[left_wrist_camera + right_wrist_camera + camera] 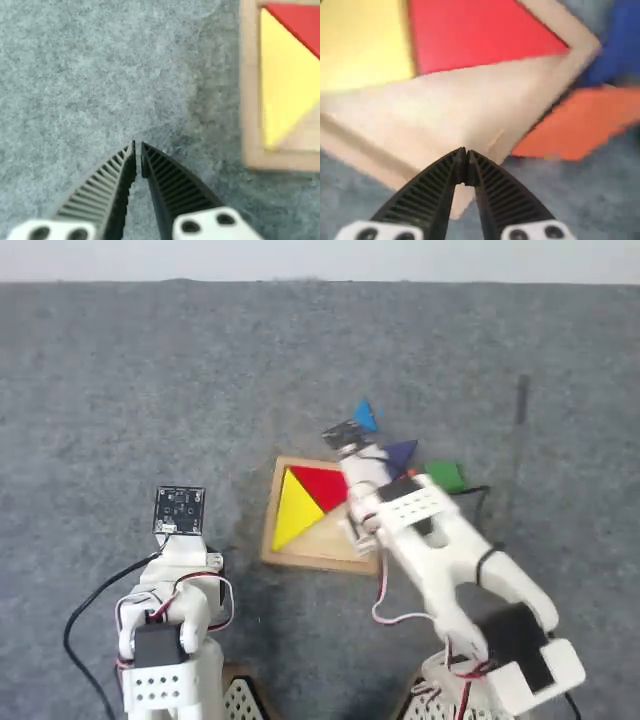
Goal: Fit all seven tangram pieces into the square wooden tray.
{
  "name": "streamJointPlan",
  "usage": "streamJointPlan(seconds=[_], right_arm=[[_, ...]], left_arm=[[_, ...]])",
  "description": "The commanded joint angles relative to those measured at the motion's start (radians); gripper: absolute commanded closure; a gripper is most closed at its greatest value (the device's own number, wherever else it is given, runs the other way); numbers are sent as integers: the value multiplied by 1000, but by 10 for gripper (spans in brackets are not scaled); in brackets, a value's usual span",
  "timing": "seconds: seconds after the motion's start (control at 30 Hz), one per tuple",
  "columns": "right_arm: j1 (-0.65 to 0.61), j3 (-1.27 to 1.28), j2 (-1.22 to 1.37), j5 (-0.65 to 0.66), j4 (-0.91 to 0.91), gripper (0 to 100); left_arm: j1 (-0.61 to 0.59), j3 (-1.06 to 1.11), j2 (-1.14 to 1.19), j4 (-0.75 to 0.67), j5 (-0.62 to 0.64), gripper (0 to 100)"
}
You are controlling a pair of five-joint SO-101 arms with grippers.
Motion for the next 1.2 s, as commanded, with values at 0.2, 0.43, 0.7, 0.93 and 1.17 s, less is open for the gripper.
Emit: streamJointPlan(seconds=[0.2,0.43,0.7,0.93,1.17], right_arm=[[88,-69,-48,72,21,978],[76,-94,-275,72,107,931],[203,-311,-133,40,225,815],[205,-466,166,29,179,814],[157,-477,314,29,125,747]], left_arm=[[-2,-13,-18,3,17,982],[-2,-13,-18,3,17,982],[-2,-13,-18,3,17,982],[-2,-13,-18,3,17,982],[-2,-13,-18,3,17,982]])
